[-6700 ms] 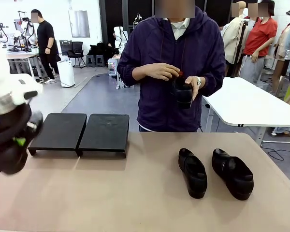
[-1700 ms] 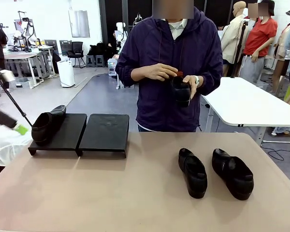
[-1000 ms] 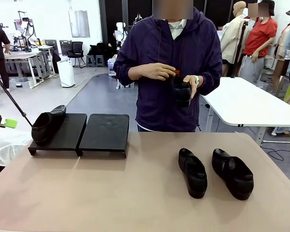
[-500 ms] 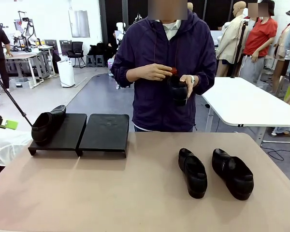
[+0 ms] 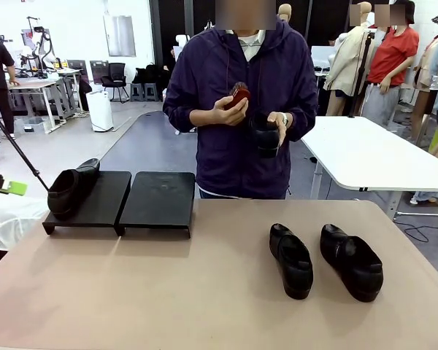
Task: Organize the shoes by placing them on the stand.
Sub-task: Pick up one Shoe and place it in the middle of the table.
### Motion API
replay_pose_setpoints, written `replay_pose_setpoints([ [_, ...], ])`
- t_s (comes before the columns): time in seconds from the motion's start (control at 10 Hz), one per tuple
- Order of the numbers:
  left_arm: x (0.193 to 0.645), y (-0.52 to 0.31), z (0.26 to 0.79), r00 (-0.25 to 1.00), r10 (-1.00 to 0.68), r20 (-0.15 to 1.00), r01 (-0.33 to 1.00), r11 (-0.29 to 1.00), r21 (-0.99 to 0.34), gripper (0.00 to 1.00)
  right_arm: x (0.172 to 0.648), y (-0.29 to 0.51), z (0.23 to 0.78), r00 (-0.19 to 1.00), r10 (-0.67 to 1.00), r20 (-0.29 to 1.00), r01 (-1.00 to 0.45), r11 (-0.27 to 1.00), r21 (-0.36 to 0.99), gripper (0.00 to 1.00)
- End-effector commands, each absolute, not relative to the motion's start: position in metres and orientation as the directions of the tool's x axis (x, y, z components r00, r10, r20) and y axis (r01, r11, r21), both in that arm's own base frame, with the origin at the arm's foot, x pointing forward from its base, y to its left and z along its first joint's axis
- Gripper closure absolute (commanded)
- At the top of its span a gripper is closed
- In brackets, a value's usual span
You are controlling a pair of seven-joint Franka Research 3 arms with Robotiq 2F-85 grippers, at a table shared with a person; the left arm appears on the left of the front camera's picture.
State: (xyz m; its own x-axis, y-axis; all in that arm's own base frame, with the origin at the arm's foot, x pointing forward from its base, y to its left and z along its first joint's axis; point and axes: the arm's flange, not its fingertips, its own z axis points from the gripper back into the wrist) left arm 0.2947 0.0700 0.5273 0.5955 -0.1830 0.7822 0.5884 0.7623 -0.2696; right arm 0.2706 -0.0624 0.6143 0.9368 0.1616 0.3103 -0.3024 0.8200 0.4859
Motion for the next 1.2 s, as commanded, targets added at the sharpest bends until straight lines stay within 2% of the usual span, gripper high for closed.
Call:
replay_pose_setpoints([
  [0.0, 0.291, 0.07, 0.526, 0.597, -0.193, 0.779, 0.591, 0.762, -0.264, 0.0, 0.271, -0.065, 0.617, 0.935, 0.171, 0.31, -0.309, 0.822, 0.479, 0.0],
  [0.1, 0.291, 0.07, 0.526, 0.597, -0.193, 0.779, 0.591, 0.762, -0.264, 0.0, 0.271, -0.062, 0.614, 0.937, 0.162, 0.31, -0.302, 0.82, 0.486, 0.0],
  [0.2, 0.291, 0.07, 0.526, 0.597, -0.193, 0.779, 0.591, 0.762, -0.264, 0.0, 0.285, -0.036, 0.621, 0.954, 0.166, 0.251, -0.259, 0.877, 0.405, 0.0],
  [0.4, 0.291, 0.07, 0.526, 0.597, -0.193, 0.779, 0.591, 0.762, -0.264, 0.0, 0.316, 0.024, 0.623, 0.93, 0.271, 0.249, -0.324, 0.925, 0.199, 0.0],
  [0.6, 0.291, 0.07, 0.526, 0.597, -0.193, 0.779, 0.591, 0.762, -0.264, 0.0, 0.318, 0.055, 0.62, 0.921, 0.259, 0.292, -0.257, 0.965, -0.044, 0.0],
  [0.7, 0.291, 0.07, 0.526, 0.597, -0.193, 0.779, 0.591, 0.762, -0.264, 0.0, 0.31, 0.057, 0.622, 0.898, 0.266, 0.351, -0.255, 0.964, -0.077, 0.0],
  [0.9, 0.291, 0.07, 0.526, 0.597, -0.193, 0.779, 0.591, 0.762, -0.264, 0.0, 0.293, 0.049, 0.628, 0.887, 0.315, 0.338, -0.307, 0.948, -0.077, 0.0],
  [1.0, 0.291, 0.07, 0.526, 0.597, -0.193, 0.779, 0.591, 0.762, -0.264, 0.0, 0.314, 0.067, 0.629, 0.891, 0.311, 0.331, -0.304, 0.95, -0.073, 0.0],
  [1.1, 0.291, 0.07, 0.526, 0.597, -0.193, 0.779, 0.591, 0.762, -0.264, 0.0, 0.306, 0.06, 0.632, 0.886, 0.314, 0.34, -0.301, 0.949, -0.092, 0.0],
])
